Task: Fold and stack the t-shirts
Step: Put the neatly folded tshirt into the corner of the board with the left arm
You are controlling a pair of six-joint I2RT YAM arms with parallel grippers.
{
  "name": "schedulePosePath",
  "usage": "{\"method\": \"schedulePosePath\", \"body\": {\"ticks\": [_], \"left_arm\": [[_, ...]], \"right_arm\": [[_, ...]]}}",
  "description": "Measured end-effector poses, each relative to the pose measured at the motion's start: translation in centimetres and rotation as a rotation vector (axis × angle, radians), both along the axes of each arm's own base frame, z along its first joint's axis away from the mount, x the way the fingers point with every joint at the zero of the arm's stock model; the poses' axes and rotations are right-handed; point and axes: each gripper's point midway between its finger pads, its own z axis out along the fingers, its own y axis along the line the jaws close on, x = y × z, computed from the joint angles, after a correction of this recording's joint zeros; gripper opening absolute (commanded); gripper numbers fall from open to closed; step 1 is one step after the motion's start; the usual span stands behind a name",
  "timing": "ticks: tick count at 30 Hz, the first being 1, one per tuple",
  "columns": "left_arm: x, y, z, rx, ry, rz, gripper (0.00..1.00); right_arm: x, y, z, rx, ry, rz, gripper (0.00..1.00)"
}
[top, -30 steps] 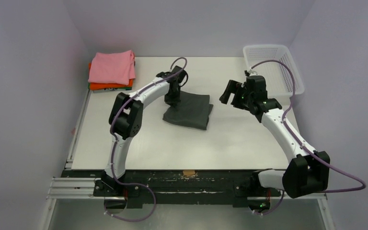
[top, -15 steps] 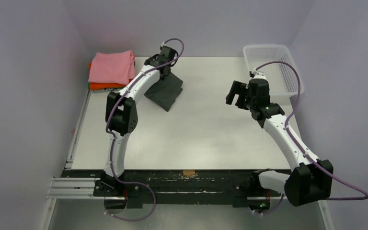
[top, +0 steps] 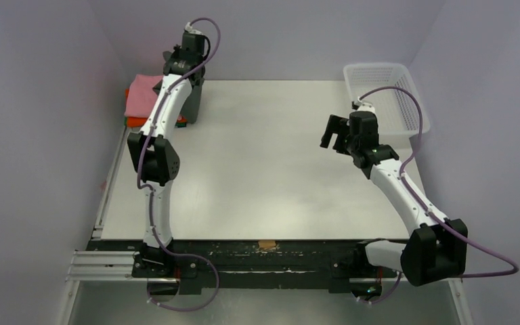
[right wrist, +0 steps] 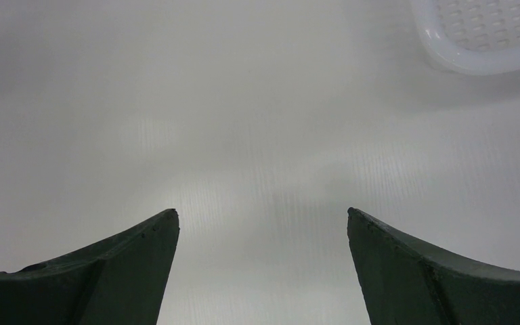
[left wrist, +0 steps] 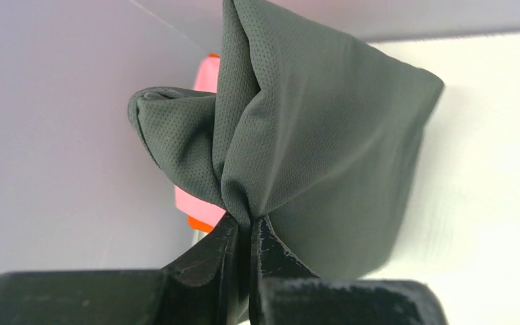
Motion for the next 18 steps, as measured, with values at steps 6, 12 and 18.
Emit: {"method": "schedulePosePath", "body": {"ticks": [6,12,18], "left_arm": [[0.6,4.0,2.8,-0.025,-0.073,0.053,0.00],[0.8,7.5,1.5,-0.124,-0.073,0.092,0.00],[1.7,11.4,-1.7,-0.235,-0.077,0.163,0.00]], "right_arm": [[0.2,0.0,-0.7,-0.006,0.020,-0.002,0.93],[0.4,0.1,-1.4,-0.006,0.033,0.000,0.93],[0.5,0.1,-2.5,-0.014,0.069,0.000,0.93]]}}
